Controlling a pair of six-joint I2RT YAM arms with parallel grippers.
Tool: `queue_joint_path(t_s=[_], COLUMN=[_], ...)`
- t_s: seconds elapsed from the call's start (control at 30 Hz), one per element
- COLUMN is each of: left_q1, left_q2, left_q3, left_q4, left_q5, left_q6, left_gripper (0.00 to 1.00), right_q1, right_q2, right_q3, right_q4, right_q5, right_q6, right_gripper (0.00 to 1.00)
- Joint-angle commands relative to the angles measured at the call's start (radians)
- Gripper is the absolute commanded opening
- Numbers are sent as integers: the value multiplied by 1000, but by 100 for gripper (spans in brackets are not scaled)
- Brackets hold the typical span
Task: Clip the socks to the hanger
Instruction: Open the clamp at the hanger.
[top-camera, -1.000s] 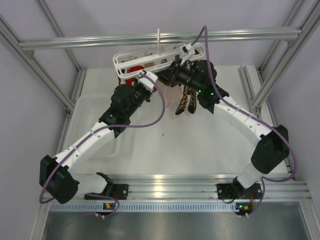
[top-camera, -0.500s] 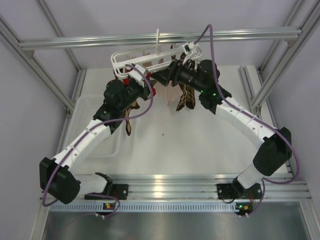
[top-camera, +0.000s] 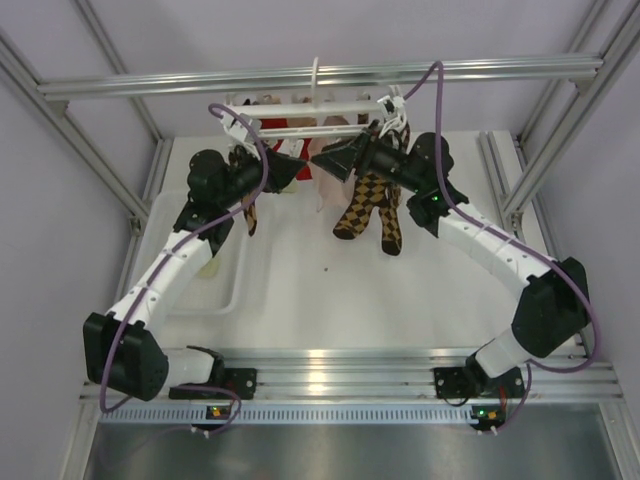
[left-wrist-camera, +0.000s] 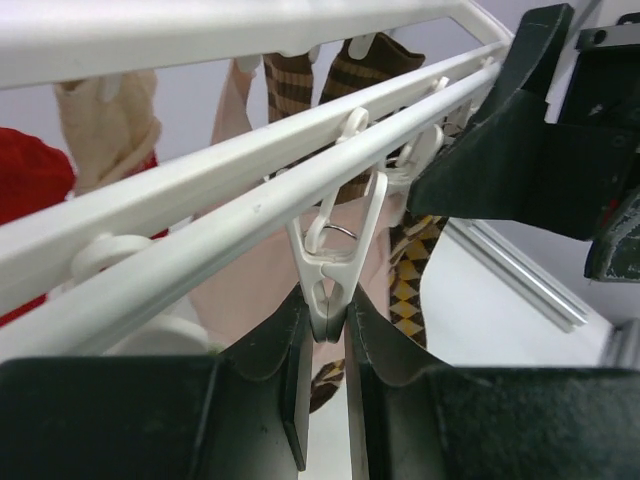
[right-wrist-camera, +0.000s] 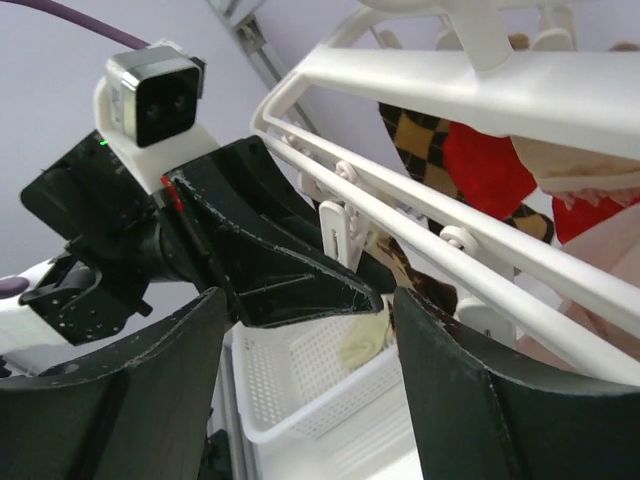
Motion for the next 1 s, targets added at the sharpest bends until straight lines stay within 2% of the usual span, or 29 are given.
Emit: queue_joint_path(t_s=[0.0, 0.2, 0.4, 0.6, 0.83, 0.97], left_q1=[14, 22, 28, 31, 31, 31], left_q2=[9, 22, 48, 73, 101, 113], left_q3=[28, 22, 19, 19, 33, 48], left_q4=[135, 177, 243, 309, 294, 260], left_q5=[139, 255, 375, 429, 452, 461], left_q6=[-121, -187, -293, -359, -364, -350], left_gripper=[0, 0, 0, 0, 0, 0], right_q1=[-24, -24, -24, -19, -9, -3], right_q2=[10, 45, 70, 76, 81, 90], right_q3=[-8, 12, 35, 38, 32, 40], right_q4=[203, 272, 283, 269, 304, 292], right_q5=[-84, -121, -153, -144, -135, -118], right_q6=[27, 41, 61, 49, 38, 37], right_gripper=[66, 63, 65, 63, 38, 33])
